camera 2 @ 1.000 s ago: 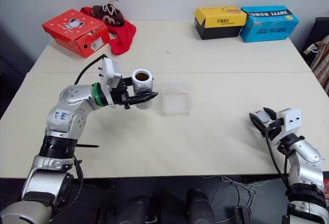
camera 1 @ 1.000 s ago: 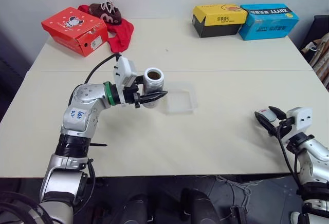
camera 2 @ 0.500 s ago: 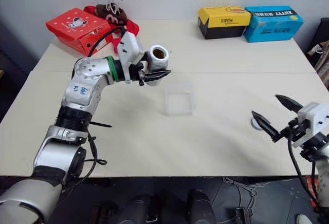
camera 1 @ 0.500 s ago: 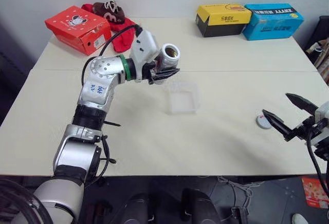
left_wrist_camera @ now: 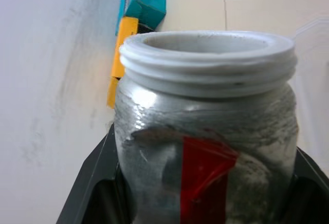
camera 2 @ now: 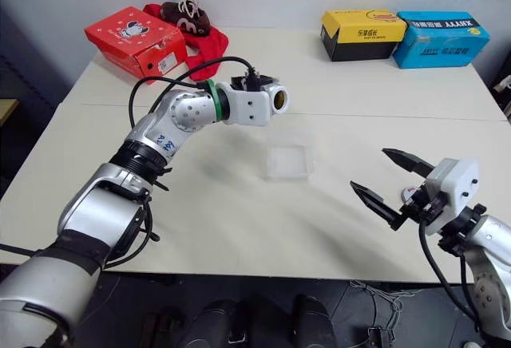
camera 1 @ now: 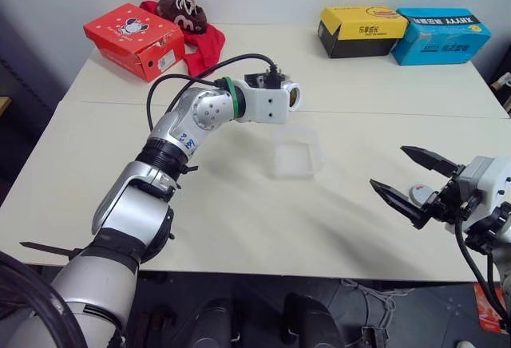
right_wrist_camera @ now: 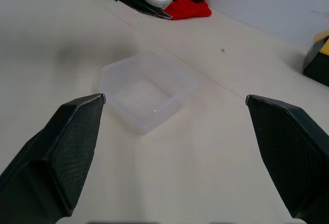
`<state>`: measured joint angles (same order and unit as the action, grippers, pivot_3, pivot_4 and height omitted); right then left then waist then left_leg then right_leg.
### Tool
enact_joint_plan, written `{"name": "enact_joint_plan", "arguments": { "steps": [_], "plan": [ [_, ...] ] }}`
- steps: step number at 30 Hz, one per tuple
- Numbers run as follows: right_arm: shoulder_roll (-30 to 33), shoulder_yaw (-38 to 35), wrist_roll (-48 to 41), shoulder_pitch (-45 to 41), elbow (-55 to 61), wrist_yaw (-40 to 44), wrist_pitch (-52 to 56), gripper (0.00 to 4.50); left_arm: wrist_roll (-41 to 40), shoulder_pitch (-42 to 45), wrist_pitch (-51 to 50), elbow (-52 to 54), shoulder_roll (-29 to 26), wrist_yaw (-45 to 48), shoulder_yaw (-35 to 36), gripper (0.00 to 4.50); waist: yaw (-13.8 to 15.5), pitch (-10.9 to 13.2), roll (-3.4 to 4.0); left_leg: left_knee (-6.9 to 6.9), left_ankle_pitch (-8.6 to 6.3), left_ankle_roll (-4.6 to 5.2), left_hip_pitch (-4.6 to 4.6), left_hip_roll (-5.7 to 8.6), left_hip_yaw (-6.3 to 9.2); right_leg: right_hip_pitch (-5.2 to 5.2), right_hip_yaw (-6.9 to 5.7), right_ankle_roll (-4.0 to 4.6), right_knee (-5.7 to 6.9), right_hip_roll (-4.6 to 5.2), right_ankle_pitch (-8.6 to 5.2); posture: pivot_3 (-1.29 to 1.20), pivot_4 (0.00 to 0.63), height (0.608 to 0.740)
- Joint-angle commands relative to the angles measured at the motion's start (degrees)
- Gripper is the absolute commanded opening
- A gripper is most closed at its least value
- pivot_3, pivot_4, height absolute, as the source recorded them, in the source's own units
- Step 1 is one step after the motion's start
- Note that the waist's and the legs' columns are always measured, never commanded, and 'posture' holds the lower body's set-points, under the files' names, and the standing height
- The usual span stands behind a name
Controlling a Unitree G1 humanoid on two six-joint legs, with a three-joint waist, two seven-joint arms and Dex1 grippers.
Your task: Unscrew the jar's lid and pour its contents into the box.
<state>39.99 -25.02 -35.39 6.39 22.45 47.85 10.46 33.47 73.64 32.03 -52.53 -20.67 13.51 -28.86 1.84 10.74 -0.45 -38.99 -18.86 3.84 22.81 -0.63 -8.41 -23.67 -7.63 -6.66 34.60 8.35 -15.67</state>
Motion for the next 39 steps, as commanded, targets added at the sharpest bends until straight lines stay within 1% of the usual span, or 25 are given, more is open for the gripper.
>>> {"name": "enact_joint_plan", "arguments": {
  "steps": [1,4,6,8,11,13,18,22,23,26,29,33,35,36,37,38,39],
  "plan": [
    [-0.81,-1.16,-0.15,0.67,2.66,-1.34,-0.40,4.49,10.72,5.00,3.28,-3.34,-0.13,-15.05,-5.04,2.40,-0.04,0.00,0.00,-0.04,-0.02,0.07,0.07,0.04,0.00,-0.01,-0.03,-0.05,-0.04,-0.15,0.03,0.00,0.150,0.740],
    [-1.86,-0.71,0.09,1.43,3.37,-2.56,-0.42,4.49,20.62,8.02,2.58,-6.56,0.80,-28.47,-11.90,2.40,-0.03,0.00,0.00,-0.10,-0.02,0.27,0.27,0.10,0.01,-0.03,-0.03,-0.28,-0.27,-0.18,0.15,0.00,0.150,0.740],
    [-2.41,-0.54,0.24,1.93,3.90,-3.04,-0.32,4.49,25.85,9.43,1.66,-8.10,1.45,-36.00,-15.79,2.40,0.10,0.00,-0.01,-0.11,-0.04,0.35,0.30,0.15,0.02,-0.02,-0.03,-0.35,-0.36,-0.15,0.19,0.00,0.150,0.740],
    [-2.70,-0.55,0.33,2.24,4.27,-3.42,-0.12,4.49,32.17,10.66,-1.50,-8.51,1.74,-45.12,-20.40,2.40,0.16,0.01,-0.01,-0.11,-0.07,0.43,0.34,0.17,0.02,-0.01,-0.02,-0.42,-0.45,-0.12,0.23,0.00,0.150,0.740],
    [-3.01,-0.55,0.42,2.55,4.66,-3.99,0.12,4.49,39.56,12.09,-6.56,-10.40,2.78,-55.77,-26.38,2.40,0.15,0.01,-0.02,-0.11,-0.10,0.51,0.40,0.21,0.02,-0.02,-0.01,-0.48,-0.53,-0.09,0.26,0.00,0.150,0.740],
    [-3.33,-0.51,0.36,2.87,4.91,-4.32,0.13,4.49,43.53,12.57,-11.22,-11.99,3.75,-61.47,-29.73,2.40,0.17,0.01,-0.02,-0.11,-0.12,0.53,0.41,0.22,0.02,-0.02,-0.01,-0.48,-0.53,-0.07,0.26,0.00,0.150,0.740],
    [-4.36,-0.40,0.37,3.63,5.53,-4.89,0.15,4.49,47.15,12.87,-18.47,-15.84,5.70,-68.03,-33.10,2.40,0.25,0.01,-0.03,-0.11,-0.11,0.54,0.43,0.23,0.02,-0.02,-0.03,-0.49,-0.52,-0.07,0.26,0.00,0.150,0.740],
    [-5.18,-0.24,0.46,3.94,5.64,-5.20,-0.04,4.49,47.23,13.26,-22.02,-16.82,6.61,-69.55,-33.21,2.40,0.31,0.01,-0.03,-0.14,-0.10,0.56,0.43,0.25,0.03,-0.02,-0.04,-0.49,-0.48,0.00,0.26,0.00,0.150,0.740],
    [-5.43,-0.15,0.50,4.02,5.63,-5.28,-0.15,4.49,48.00,13.05,-24.94,-16.51,6.71,-71.75,-33.41,2.40,0.31,0.02,-0.03,-0.14,-0.10,0.56,0.43,0.26,0.03,-0.02,-0.04,-0.49,-0.48,0.01,0.26,0.00,0.150,0.740],
    [-5.90,0.04,0.68,4.06,5.46,-5.25,-0.33,4.49,48.03,13.71,-25.58,-16.06,6.70,-72.17,-33.40,2.40,0.28,0.02,-0.03,-0.15,-0.10,0.56,0.42,0.27,0.03,-0.03,-0.04,-0.49,-0.44,0.03,0.26,0.00,0.150,0.740],
    [-6.17,0.21,0.82,3.88,5.26,-5.18,-0.35,4.49,47.02,14.01,-23.23,-16.31,6.37,-71.22,-33.08,2.40,0.27,0.01,-0.03,-0.19,-0.09,0.56,0.42,0.28,0.03,-0.02,-0.04,-0.49,-0.41,0.04,0.26,0.00,0.150,0.740],
    [-6.47,0.35,0.92,3.73,4.90,-4.92,-0.49,4.49,44.51,13.86,-16.97,-15.65,4.83,-69.89,-31.57,2.40,0.13,0.01,-0.03,-0.23,-0.09,0.55,0.41,0.29,0.03,-0.03,-0.02,-0.49,-0.36,0.12,0.26,0.00,0.150,0.740],
    [-6.55,0.50,0.92,3.70,4.67,-4.76,-0.53,4.49,40.08,13.18,-8.30,-15.36,3.65,-66.44,-28.79,2.40,-0.07,0.01,-0.03,-0.24,-0.09,0.55,0.41,0.28,0.03,-0.03,-0.02,-0.49,-0.34,0.13,0.26,0.00,0.150,0.740],
    [-6.58,0.58,0.84,3.69,4.55,-4.66,-0.50,4.49,34.79,12.30,0.15,-15.63,2.94,-61.44,-25.66,2.40,-0.23,0.01,-0.03,-0.24,-0.08,0.54,0.40,0.28,0.04,-0.03,-0.01,-0.49,-0.33,0.22,0.26,0.00,0.150,0.740],
    [-6.60,0.65,0.78,3.66,4.41,-4.59,-0.49,4.49,32.18,11.79,4.94,-14.86,1.89,-59.39,-24.08,2.40,-0.33,0.01,-0.02,-0.25,-0.08,0.53,0.40,0.26,0.05,-0.04,-0.01,-0.48,-0.33,0.28,0.26,0.00,0.150,0.740],
    [-6.59,0.70,0.73,3.46,3.94,-4.37,-0.60,4.49,25.14,10.37,13.41,-15.11,0.75,-52.33,-19.97,2.40,-0.41,0.01,-0.02,-0.25,-0.08,0.52,0.38,0.25,0.05,-0.04,0.01,-0.48,-0.33,0.32,0.26,0.00,0.150,0.740],
    [-6.58,0.72,0.70,3.31,3.60,-4.22,-0.70,4.49,19.95,9.30,19.10,-15.22,0.00,-46.70,-16.83,2.40,-0.50,0.00,-0.01,-0.26,-0.07,0.51,0.38,0.25,0.05,-0.04,0.00,-0.48,-0.34,0.35,0.26,0.00,0.150,0.740]
  ]
}}
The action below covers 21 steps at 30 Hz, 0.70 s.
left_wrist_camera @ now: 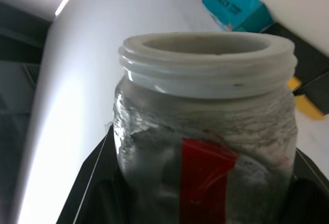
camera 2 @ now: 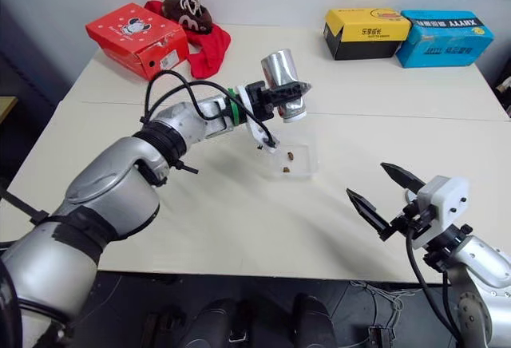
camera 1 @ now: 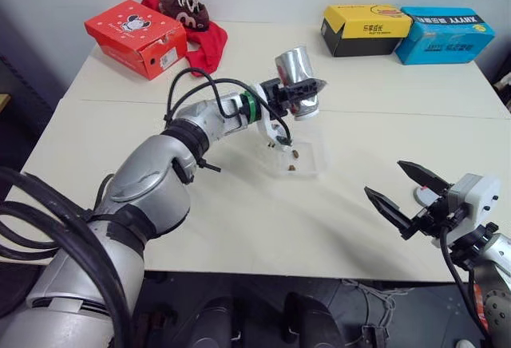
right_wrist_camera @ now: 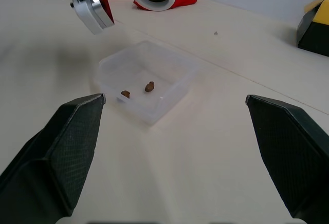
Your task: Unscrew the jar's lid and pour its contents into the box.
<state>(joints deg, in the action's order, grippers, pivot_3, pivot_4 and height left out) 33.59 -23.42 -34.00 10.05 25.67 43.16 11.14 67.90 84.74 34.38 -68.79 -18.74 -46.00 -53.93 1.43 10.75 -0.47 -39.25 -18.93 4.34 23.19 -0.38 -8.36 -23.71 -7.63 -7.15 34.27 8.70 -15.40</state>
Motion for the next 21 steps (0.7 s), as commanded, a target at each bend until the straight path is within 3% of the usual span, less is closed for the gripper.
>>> {"name": "enact_joint_plan", "arguments": {
  "steps": [1,3,5,6,8,10,13,16,21],
  "plan": [
    [-0.16,-0.90,-0.79,-0.58,-0.11,0.74,-1.51,4.49,-18.04,-2.78,19.83,1.93,-3.00,16.50,10.60,2.40,-0.13,-0.01,0.01,0.00,0.00,-0.03,-0.04,-0.01,0.00,0.00,0.00,0.00,0.02,0.03,0.00,0.00,0.150,0.740],
    [-0.14,-0.56,-0.58,-1.63,-1.37,1.17,-1.96,4.49,-31.67,-6.11,22.75,1.12,-3.10,33.41,18.68,2.40,-0.17,-0.01,0.02,-0.06,0.01,-0.05,-0.06,-0.01,0.00,0.00,-0.01,0.01,0.09,0.03,0.00,0.00,0.150,0.740],
    [-0.21,0.03,0.12,-2.87,-2.82,2.06,-3.35,4.49,-50.58,-11.58,16.32,3.54,-2.07,57.89,28.60,2.40,-0.30,-0.02,0.03,-0.28,0.01,-0.05,-0.04,0.00,-0.01,0.00,-0.04,0.01,0.28,-0.14,0.00,0.00,0.150,0.740],
    [-0.26,0.19,0.33,-3.21,-3.26,2.40,-3.92,4.49,-56.10,-13.39,13.04,5.33,-1.89,65.46,31.61,2.40,-0.37,-0.03,0.06,-0.43,0.01,-0.04,-0.04,0.01,-0.02,0.00,-0.04,0.02,0.47,-0.22,-0.01,0.00,0.150,0.740],
    [-0.69,0.26,-0.03,-3.64,-3.82,3.66,-5.51,4.49,-65.32,-16.53,3.24,10.25,-1.34,76.56,37.25,2.40,-0.60,-0.03,0.06,-0.71,-0.01,-0.01,-0.03,-0.01,-0.04,0.02,-0.04,0.02,0.69,-0.25,-0.01,0.00,0.150,0.740],
    [-1.52,1.27,-0.76,-5.36,-5.16,7.00,-8.77,4.49,-76.50,-21.76,-14.00,18.57,-1.85,83.94,44.52,2.40,-0.70,-0.03,0.06,-0.89,0.04,0.06,-0.05,0.01,-0.03,0.10,0.00,0.01,0.81,-0.26,-0.01,0.00,0.150,0.740],
    [-2.15,2.19,-1.28,-6.81,-6.63,10.04,-11.40,4.49,-85.12,-29.54,-29.59,30.90,-4.07,87.06,50.75,2.40,-1.52,-0.03,0.06,-0.95,0.07,0.12,-0.12,0.03,-0.04,0.17,0.06,-0.04,0.91,-0.25,0.02,0.00,0.150,0.740],
    [-2.46,3.58,-1.46,-8.12,-8.26,13.39,-13.74,4.49,-94.39,-39.35,-43.52,44.55,-6.76,84.45,59.36,2.40,-1.89,-0.03,0.06,-0.93,0.07,0.10,-0.23,0.03,-0.01,0.16,0.11,-0.03,1.13,-0.24,0.01,0.00,0.150,0.740],
    [-3.12,6.29,-1.03,-10.53,-10.53,17.20,-17.02,4.49,-96.96,-53.33,-47.03,56.74,-8.96,71.73,73.50,2.40,-2.31,-0.04,0.06,-0.89,0.08,0.03,-0.39,0.03,0.03,0.26,0.17,0.00,1.17,-0.21,0.00,0.00,0.150,0.740]
  ]
}}
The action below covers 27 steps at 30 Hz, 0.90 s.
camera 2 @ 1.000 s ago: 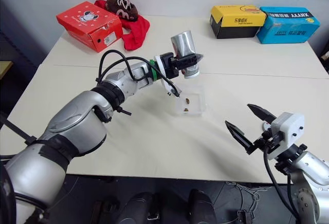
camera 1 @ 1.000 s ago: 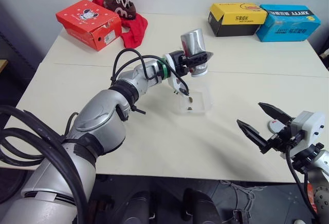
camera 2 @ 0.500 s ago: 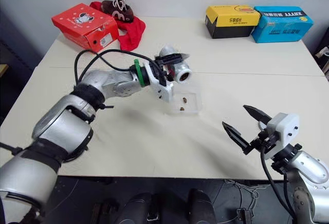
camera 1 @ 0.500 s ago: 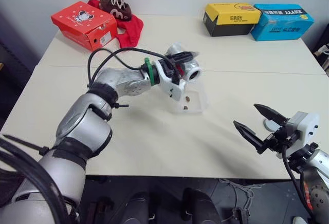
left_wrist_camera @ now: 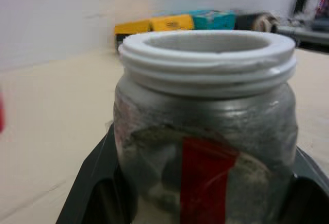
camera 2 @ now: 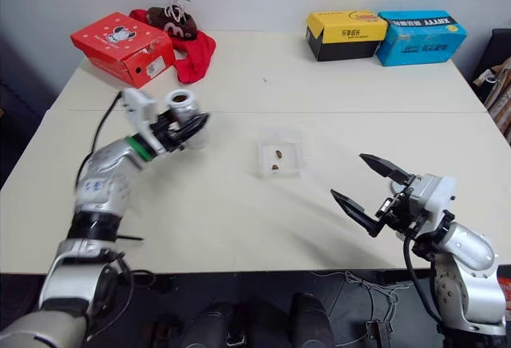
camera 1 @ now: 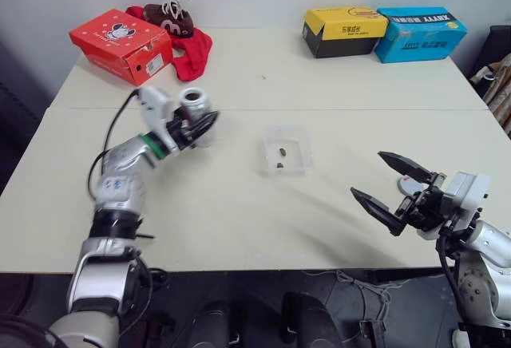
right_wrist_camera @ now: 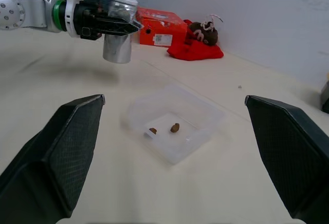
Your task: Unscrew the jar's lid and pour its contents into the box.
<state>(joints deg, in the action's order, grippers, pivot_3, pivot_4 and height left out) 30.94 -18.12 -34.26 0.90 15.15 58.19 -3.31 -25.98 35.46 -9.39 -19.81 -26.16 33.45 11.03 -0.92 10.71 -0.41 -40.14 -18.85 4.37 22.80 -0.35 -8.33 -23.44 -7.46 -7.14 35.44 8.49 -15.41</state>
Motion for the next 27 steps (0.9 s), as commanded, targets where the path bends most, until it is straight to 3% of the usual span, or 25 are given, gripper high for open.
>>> {"name": "enact_joint_plan", "arguments": {
  "steps": [1,6,15,20,27],
  "plan": [
    [-0.64,1.64,-0.77,-1.99,-0.29,2.59,-2.84,4.49,-1.48,-6.78,-2.51,8.65,-2.53,-9.29,10.11,2.40,0.12,0.00,0.00,0.00,-0.01,-0.01,-0.07,0.00,0.00,0.06,0.03,0.00,0.00,0.02,0.00,0.00,0.150,0.740],
    [-0.27,4.89,-0.45,-4.24,-1.66,6.12,-3.92,4.49,1.23,-16.37,3.01,10.73,-3.27,-12.21,15.61,2.40,0.84,0.00,-0.01,0.16,-0.25,-0.16,-0.61,-0.01,0.01,0.52,0.19,0.09,-0.07,0.11,-0.05,0.00,0.150,0.740],
    [1.04,5.85,-0.43,-5.49,-3.33,7.47,-2.74,4.49,6.19,-17.59,15.18,0.48,-3.79,-11.82,15.84,2.40,1.77,-0.05,-0.07,0.21,-0.55,-0.65,-0.60,-0.07,0.12,0.59,0.40,0.14,-0.44,0.26,-0.03,0.00,0.150,0.740],
    [1.81,5.19,-0.33,-4.89,-3.06,6.88,-2.14,4.49,4.61,-17.88,16.65,-1.08,-2.35,-11.39,16.63,2.40,1.34,-0.05,-0.07,0.23,-0.60,-0.75,-0.60,-0.27,0.04,0.59,0.18,0.18,-0.41,0.10,-0.05,0.00,0.150,0.740],
    [2.94,3.83,-0.98,-2.93,-1.12,5.26,-0.90,4.50,4.09,-18.73,17.40,-2.67,-2.40,-10.53,17.44,4.49,0.81,-0.05,-0.07,0.27,-0.62,-0.75,-0.61,-0.30,0.03,0.59,0.09,0.18,-0.43,0.10,-0.06,0.00,0.150,0.740]
  ]
}}
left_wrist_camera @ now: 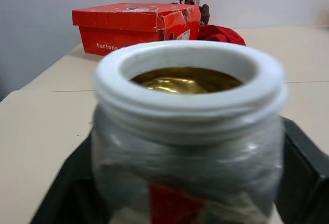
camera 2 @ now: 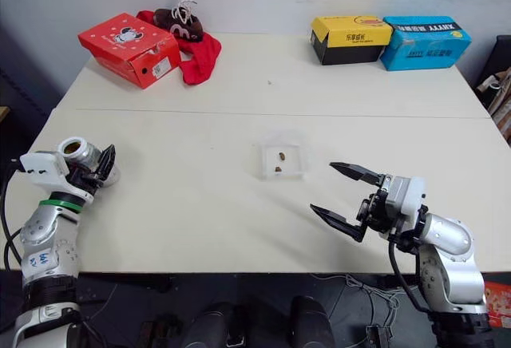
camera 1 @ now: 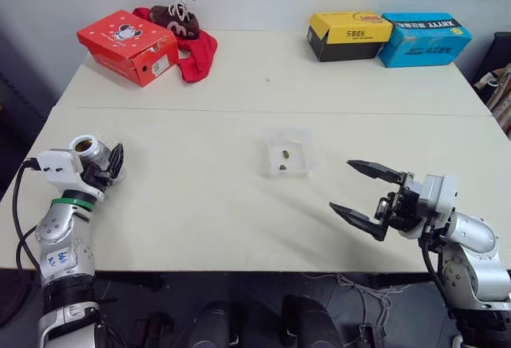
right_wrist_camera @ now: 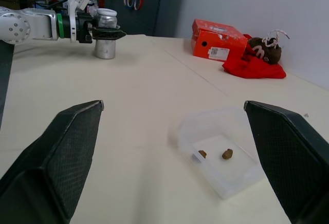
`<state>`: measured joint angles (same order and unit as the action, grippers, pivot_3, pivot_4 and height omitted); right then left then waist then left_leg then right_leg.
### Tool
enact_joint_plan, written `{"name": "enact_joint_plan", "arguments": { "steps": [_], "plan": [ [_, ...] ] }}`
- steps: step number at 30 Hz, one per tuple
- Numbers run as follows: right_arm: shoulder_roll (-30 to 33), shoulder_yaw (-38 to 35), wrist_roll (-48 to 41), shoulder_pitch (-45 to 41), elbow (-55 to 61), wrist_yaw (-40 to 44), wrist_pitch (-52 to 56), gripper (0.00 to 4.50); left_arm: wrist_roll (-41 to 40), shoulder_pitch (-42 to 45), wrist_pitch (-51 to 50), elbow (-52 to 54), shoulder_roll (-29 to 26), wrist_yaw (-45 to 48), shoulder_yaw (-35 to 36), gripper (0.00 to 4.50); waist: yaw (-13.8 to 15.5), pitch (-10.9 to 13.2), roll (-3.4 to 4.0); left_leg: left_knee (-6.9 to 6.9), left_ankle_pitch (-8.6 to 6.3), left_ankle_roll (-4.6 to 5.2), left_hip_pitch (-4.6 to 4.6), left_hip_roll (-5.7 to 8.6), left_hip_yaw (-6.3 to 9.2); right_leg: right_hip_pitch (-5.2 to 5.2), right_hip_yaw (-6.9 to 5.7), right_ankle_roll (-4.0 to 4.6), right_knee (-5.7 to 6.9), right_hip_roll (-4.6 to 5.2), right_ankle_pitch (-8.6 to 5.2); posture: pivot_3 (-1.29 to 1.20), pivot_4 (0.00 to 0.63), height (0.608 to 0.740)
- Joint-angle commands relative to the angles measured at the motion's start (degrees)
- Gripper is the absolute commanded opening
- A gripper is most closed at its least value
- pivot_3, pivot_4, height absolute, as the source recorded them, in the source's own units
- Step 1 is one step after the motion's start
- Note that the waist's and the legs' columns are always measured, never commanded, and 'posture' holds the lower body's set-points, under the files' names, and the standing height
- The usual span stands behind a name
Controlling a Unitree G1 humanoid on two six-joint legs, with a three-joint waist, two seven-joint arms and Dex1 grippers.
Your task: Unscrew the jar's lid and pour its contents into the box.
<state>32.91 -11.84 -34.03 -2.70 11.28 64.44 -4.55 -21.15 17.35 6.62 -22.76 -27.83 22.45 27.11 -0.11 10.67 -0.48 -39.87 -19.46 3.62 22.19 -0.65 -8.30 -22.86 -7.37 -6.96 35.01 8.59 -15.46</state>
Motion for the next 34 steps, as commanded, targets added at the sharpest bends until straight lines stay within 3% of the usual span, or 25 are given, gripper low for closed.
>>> {"name": "enact_joint_plan", "arguments": {
  "steps": [1,9,15,20,26,34],
  "plan": [
    [1.24,-2.67,-1.25,1.05,3.23,-1.46,0.71,4.50,-0.67,-0.86,1.32,0.22,-0.83,0.44,1.43,4.49,0.00,0.00,0.00,0.00,0.00,0.00,0.00,-0.01,0.00,0.00,-0.01,0.00,0.00,0.00,0.00,0.00,0.150,0.740],
    [4.40,-7.49,-2.37,5.92,7.37,-4.34,4.76,4.50,-2.42,-6.04,-2.71,3.81,-2.87,2.70,2.23,4.49,0.01,0.00,0.00,0.12,-0.03,-0.03,0.00,-0.03,-0.01,-0.07,0.33,0.04,-0.13,0.04,-0.02,0.00,0.150,0.740],
    [5.88,-11.76,-3.19,11.44,7.21,-2.79,4.69,4.50,-2.58,-12.39,-4.13,5.82,-8.34,10.18,2.52,4.49,0.02,0.00,-0.01,0.36,-0.05,-0.09,0.01,-0.03,-0.17,-0.38,0.55,0.15,-0.25,0.04,-0.08,0.00,0.150,0.740],
    [9.94,-16.10,-2.75,15.10,3.36,3.33,3.20,4.50,-2.06,-25.77,-2.06,14.40,-15.43,22.95,3.27,4.49,-0.25,-0.01,-0.02,0.65,-0.07,-0.12,0.02,-0.02,-0.31,-0.55,0.70,0.19,-0.42,0.05,-0.10,0.00,0.150,0.740],
    [14.94,-19.12,-2.41,15.71,-2.01,11.07,1.67,4.50,-3.87,-36.07,-1.72,22.31,-18.77,31.42,6.72,4.49,-0.03,-0.02,0.01,0.81,-0.09,-0.17,0.00,-0.08,-0.33,-0.59,0.71,0.32,-0.57,0.03,-0.17,0.00,0.150,0.740],
    [18.50,-19.36,-1.10,14.40,-12.64,21.44,-3.86,4.50,-3.92,-39.12,-0.23,25.20,-19.82,35.76,10.39,4.49,0.03,-0.01,0.07,0.88,-0.10,-0.17,0.01,-0.11,-0.32,-0.59,0.69,0.39,-0.74,0.03,-0.21,0.00,0.150,0.740]
  ]
}}
